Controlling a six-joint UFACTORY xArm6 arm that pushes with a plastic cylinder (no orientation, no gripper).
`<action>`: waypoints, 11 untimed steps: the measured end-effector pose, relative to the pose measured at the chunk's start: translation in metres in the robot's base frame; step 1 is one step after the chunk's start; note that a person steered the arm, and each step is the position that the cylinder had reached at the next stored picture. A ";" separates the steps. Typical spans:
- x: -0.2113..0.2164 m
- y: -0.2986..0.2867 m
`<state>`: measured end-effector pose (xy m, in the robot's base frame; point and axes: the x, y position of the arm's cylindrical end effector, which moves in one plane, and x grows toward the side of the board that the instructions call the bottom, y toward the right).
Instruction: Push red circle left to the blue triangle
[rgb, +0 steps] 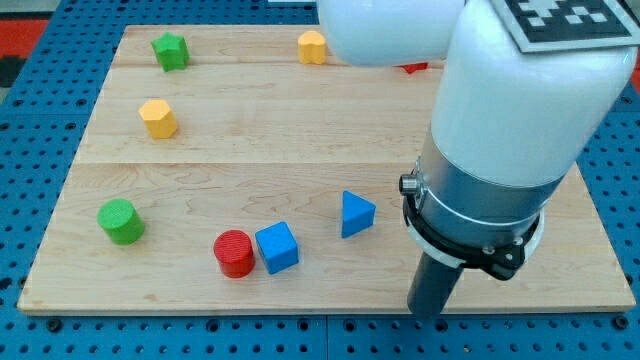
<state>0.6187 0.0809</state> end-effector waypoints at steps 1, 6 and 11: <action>-0.001 -0.138; -0.066 -0.220; -0.081 -0.136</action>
